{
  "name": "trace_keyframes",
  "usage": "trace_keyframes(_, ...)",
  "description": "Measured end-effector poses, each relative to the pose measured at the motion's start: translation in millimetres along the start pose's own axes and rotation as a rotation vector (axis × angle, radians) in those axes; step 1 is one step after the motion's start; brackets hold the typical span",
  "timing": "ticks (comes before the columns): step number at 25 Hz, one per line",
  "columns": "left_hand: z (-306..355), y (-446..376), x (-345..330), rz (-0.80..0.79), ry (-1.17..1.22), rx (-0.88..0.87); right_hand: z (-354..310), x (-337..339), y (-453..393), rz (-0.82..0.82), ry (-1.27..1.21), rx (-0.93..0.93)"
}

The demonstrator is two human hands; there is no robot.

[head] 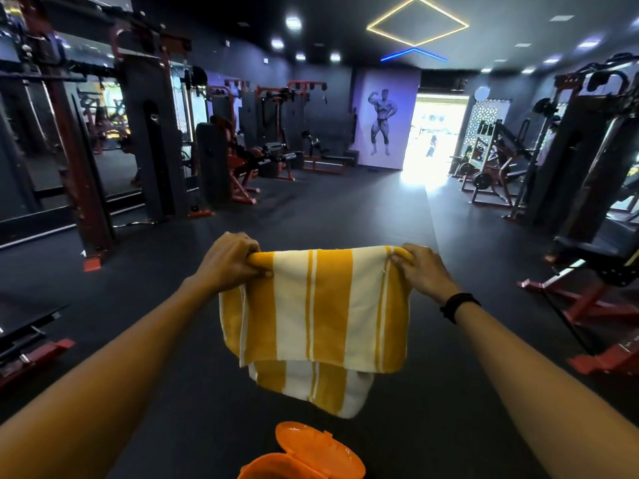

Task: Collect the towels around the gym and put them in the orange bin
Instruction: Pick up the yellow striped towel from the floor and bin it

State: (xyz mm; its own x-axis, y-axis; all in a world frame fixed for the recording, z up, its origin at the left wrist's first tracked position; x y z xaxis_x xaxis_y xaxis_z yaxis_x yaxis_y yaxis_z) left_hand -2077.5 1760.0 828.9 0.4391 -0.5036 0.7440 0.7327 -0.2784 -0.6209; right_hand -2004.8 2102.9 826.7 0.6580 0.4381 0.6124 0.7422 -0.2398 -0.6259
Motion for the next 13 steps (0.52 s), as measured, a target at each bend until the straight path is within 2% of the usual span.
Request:
trace_keyframes(2, -2.2, 3.6, 1.6, -0.072, 0.252, 0.093, 5.2, 0.2, 2.1, -0.065, -0.067, 0.005)
trace_keyframes(4, -4.7, 5.1, 3.4, -0.045, 0.332, 0.15, 5.1, 3.2, 4.5, -0.073, -0.199, 0.002)
trace_keyframes(5, -5.2, 5.0, 5.5, -0.008, 0.359, 0.174, 4.2, 7.9, 5.0, -0.039, -0.33, -0.038)
trace_keyframes(7, -5.0, 5.3, 12.1, 0.08, 0.536, 0.295, 6.0, 13.2, 7.4, -0.023, -0.642, -0.24)
trace_keyframes(8, -6.3, 5.6, 14.3, 0.124, 0.658, 0.402, 6.7, 5.6, 13.3, -0.129, -0.759, -0.321)
trace_keyframes(9, -8.1, 7.7, 14.0, 0.145, 0.757, 0.507, 4.8, -6.9, 26.5, -0.302, -0.798, -0.382)
trace_keyframes(10, -8.4, 10.3, 12.6, 0.13, 0.802, 0.568, 3.4, -19.7, 43.8, -0.452, -0.748, -0.408)
trace_keyframes(11, -6.0, 10.5, 11.1, 0.074, 0.781, 0.574, 7.4, -32.1, 55.4, -0.528, -0.688, -0.414)
trace_keyframes(13, -2.4, 7.4, 16.5, 0.029, 0.736, 0.586, 10.5, -38.9, 54.9, -0.462, -0.69, -0.409)
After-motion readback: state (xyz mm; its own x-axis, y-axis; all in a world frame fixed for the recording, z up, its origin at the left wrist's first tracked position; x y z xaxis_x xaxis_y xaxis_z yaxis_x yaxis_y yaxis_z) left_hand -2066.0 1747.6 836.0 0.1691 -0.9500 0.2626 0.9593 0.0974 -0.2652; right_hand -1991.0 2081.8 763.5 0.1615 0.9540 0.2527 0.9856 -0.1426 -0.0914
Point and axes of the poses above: each hand's wrist, its own y-axis away from the middle knuckle, its own x-axis out of the back of the hand, z = x × y, the point moved 5 cm from there along -y, towards the middle knuckle, and after that the axes turned 15 degrees about z, right-handed, at the moved point
